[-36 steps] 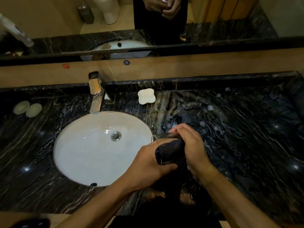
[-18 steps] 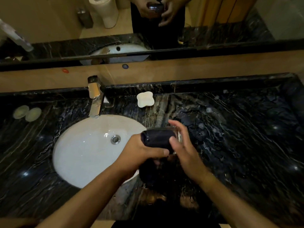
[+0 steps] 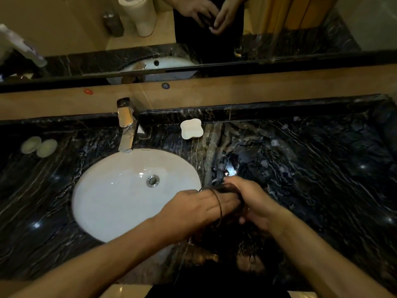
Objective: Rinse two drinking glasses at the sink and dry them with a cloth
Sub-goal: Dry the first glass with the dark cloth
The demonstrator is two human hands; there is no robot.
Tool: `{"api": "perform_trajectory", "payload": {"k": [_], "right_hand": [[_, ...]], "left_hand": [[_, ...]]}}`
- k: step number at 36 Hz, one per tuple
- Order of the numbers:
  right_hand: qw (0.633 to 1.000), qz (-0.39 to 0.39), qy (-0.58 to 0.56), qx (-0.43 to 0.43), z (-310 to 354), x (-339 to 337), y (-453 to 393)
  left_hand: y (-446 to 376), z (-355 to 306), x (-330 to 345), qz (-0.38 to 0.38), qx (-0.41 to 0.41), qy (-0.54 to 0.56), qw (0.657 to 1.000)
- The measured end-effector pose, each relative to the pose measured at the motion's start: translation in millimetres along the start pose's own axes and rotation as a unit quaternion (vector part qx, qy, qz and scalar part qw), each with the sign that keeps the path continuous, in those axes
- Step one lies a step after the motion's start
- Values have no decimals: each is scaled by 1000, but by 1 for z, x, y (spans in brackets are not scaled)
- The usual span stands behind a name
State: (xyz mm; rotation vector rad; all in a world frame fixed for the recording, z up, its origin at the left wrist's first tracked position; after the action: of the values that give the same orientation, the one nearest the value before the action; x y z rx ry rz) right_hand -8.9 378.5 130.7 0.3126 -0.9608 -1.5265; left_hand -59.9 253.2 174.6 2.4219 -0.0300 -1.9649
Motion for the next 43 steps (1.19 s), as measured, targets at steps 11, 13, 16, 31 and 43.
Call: {"api": "perform_trajectory", "payload": {"k": [11,13,16,31,43], "right_hand": [[938,-31,81,-335,16,6,17],[896,-67,176,-402,18,6,23],[816,-143,288,-480,26,4,30],[999,40,-3,10,-4,2,10],[830,-147,146,-517,6,1,33]], "left_hand": [[-4,23,-3,-62,-295,645,702],[-7,16,-8,-48,-283,746,601],[-12,1,-14,-6,-265,797,543],[2,-4,15,-4,47,-27,999],[-15,-1,-8,13,-289,793,536]]}}
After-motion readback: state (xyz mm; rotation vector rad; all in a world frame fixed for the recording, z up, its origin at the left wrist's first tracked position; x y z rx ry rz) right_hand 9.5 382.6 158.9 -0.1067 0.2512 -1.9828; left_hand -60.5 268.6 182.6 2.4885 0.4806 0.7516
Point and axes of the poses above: each hand's wrist, its own y-axis away from the middle knuckle, its own x-axis out of the palm, z = x × y, the point moved 5 cm from there along -y, towards the middle knuckle, and after that the axes turned 13 degrees about z, right-handed, at the moved point
